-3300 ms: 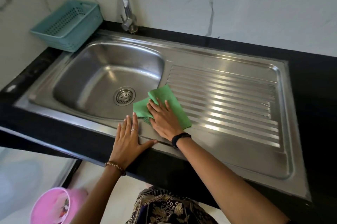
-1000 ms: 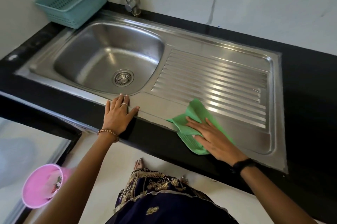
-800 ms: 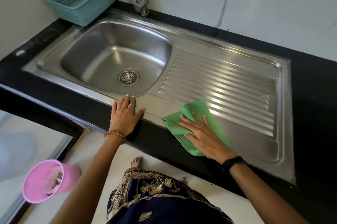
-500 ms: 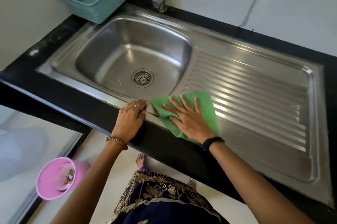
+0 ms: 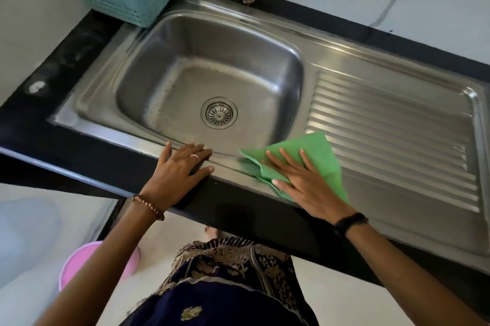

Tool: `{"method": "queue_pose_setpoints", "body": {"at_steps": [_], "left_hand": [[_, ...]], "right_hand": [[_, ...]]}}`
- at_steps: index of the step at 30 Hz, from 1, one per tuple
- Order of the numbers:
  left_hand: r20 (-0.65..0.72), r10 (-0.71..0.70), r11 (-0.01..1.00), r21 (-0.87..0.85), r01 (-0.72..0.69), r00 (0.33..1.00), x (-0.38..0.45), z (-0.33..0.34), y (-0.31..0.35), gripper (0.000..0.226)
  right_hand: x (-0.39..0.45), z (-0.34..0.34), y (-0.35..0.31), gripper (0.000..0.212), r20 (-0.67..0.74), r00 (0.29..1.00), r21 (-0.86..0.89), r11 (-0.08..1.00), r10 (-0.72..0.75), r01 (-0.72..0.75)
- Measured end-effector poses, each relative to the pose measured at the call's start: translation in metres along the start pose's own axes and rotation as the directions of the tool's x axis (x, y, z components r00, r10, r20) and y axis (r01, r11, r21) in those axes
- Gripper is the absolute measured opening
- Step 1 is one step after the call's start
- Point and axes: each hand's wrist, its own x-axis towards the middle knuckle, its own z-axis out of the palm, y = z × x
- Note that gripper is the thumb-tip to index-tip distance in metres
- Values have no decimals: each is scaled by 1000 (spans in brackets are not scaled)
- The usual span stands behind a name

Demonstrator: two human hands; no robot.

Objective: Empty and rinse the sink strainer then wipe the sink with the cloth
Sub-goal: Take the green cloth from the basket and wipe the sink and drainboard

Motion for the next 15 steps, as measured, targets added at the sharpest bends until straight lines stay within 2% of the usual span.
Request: {"method": "queue_pose_setpoints", "body": {"at_steps": [3,9,13,15], "left_hand": [[37,7,1000,-15,-7,999,2,-5,-3,46],[61,19,994,-105,-12,998,11,-12,-9,46],[-82,-113,993,-27,111,990,4,-19,-27,57],[-104,-167,986,-22,166,980,-3,-26,-39,57]], "right_hand": [[-21,1,-7,53,17,1000,106,994,27,-28],[21,-1,-39,51,43,999,98,995,-24,20],[82,9,-86,49,46,993,129,987,-104,98],[102,10,-108,48,37,992,171,978,-125,117]]}}
